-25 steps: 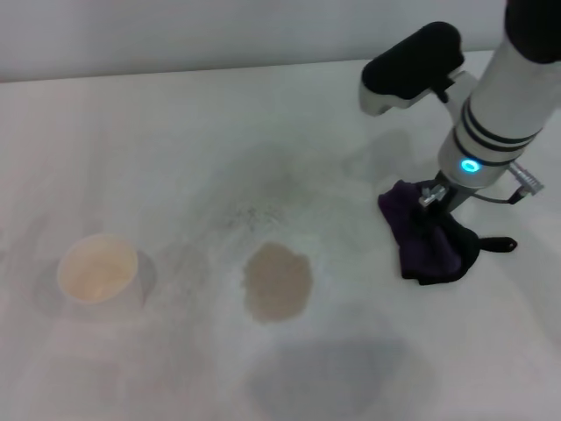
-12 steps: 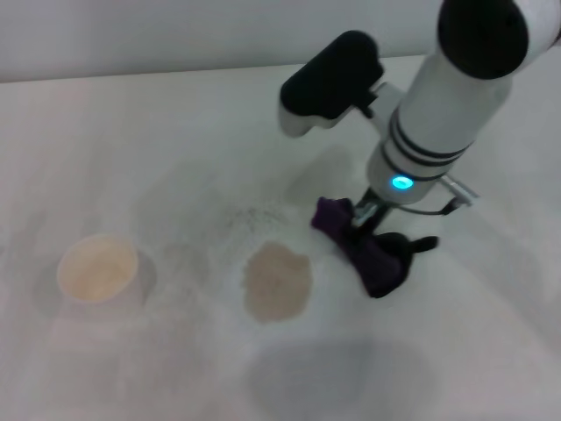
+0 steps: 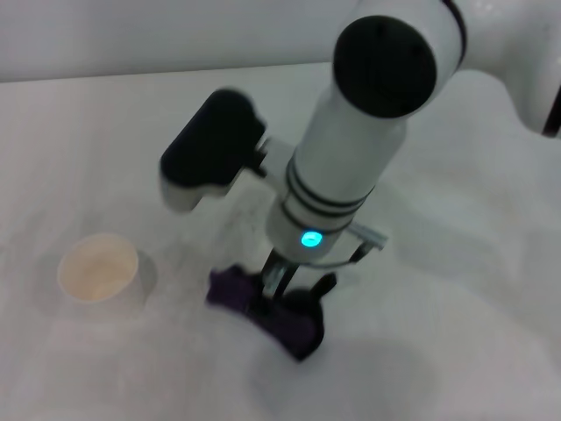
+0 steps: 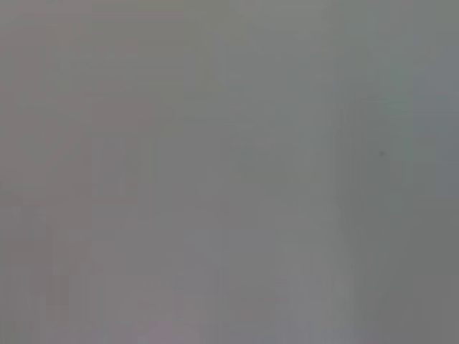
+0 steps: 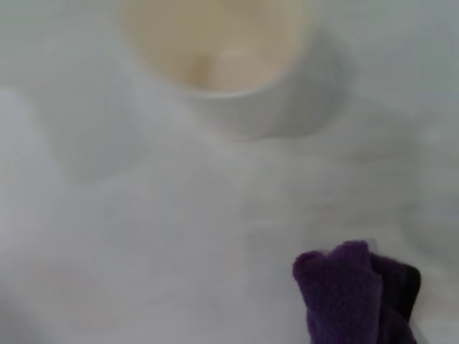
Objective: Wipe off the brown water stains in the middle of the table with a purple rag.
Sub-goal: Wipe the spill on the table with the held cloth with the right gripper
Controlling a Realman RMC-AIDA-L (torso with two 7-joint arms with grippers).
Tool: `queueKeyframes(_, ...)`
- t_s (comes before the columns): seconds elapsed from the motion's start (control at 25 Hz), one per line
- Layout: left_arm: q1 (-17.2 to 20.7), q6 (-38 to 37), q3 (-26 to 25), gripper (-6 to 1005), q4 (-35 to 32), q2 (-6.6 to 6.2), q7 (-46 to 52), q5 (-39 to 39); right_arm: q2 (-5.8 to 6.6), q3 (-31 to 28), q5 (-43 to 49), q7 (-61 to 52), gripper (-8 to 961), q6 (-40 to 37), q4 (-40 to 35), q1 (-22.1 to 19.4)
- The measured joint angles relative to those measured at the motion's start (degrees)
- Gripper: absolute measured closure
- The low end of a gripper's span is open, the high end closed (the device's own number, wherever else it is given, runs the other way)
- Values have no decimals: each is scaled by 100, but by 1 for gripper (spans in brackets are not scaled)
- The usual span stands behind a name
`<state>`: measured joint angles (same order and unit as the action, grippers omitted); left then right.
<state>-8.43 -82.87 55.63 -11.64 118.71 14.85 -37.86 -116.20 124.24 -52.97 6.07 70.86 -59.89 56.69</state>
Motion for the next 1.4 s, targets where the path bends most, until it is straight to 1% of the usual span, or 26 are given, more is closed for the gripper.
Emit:
queueKeyframes(0.16,34,-23,1,112,0,8,0,0,0,384,-811,432,817,-77,56,179)
queueKeyframes(0.32,79,-36,0,112,-1,13,0,0,1,437,-849,504,817,-87,47,209)
queueKeyframes(0.4,112,-41,0,111,-3,13,0,0,2,362,-642,447,817,-87,119,204)
queueKeyframes(0.56,154,-61,0,111,-8,13,0,0,2,-36,-5,339,818,22,277,85)
queueKeyframes(0.8,241,-123,0,111,-2,20,0,107,14,-973,1154,251,817,427,273,-171)
queueKeyframes(0.92,246,-124,0,112,3,21,0,130,14,-1106,1813,-68,818,487,327,-217)
queueKeyframes(1.0,239,-124,0,112,4,25,0,131,9,-1109,2030,-192,818,482,360,-247)
queueKeyframes(1.12,212,-124,6,111,5,29,0,131,3,-972,1841,-177,819,462,248,-279)
queueKeyframes(1.4,148,-125,32,112,5,29,0,124,0,-330,469,186,807,308,-344,-270)
